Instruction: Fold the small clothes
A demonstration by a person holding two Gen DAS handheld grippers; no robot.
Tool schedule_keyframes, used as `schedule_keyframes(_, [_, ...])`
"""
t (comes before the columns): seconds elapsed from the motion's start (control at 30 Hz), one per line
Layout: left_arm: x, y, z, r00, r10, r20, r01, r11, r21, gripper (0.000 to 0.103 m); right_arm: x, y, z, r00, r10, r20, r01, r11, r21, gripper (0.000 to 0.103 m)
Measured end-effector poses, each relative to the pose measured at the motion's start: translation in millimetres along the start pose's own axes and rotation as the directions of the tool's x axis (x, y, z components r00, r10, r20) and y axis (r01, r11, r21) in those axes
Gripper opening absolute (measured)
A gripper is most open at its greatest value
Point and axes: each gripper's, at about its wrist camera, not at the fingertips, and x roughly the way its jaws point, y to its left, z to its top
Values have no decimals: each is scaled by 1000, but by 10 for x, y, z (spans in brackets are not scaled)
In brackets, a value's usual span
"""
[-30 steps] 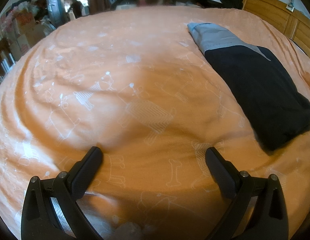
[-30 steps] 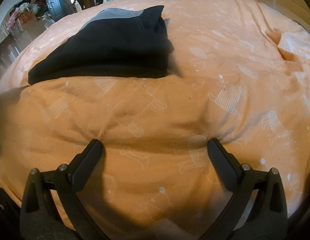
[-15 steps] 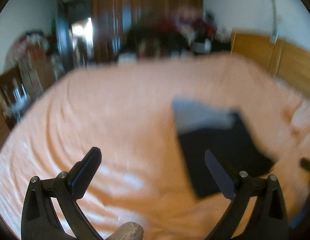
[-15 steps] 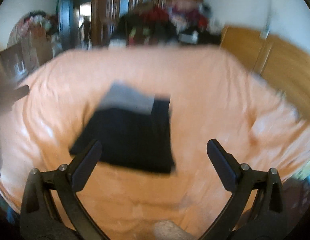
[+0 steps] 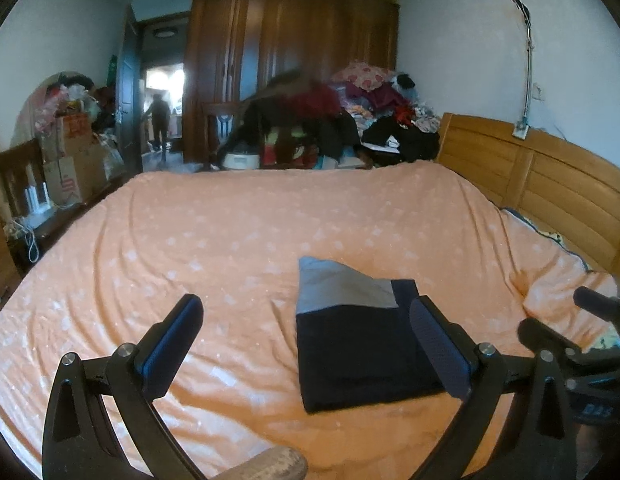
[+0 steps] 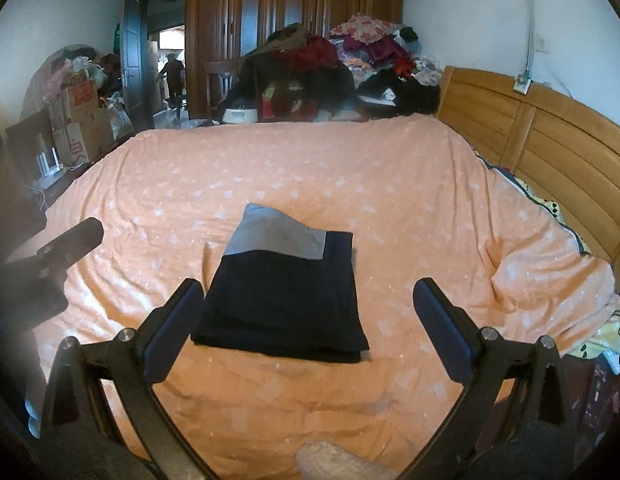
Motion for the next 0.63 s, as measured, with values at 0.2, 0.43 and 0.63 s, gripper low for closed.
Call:
schedule_keyframes(0.2, [158,-110,89,1000,5,-13,-5,999,40,103,-45,-17,-23,1000,21,-11,-21,1000,18,102])
schedule_keyframes(0.43, [198,-166,180,1000,-1,-14,2,999,40,103,-47,-7,-35,999,41,-20,-40,999,24,103])
schedule_keyframes(0.63, [178,-164,224,1000,5,-2,-5,999,40,103,-36,7,-35,998,70,-11,-69,997,39,103])
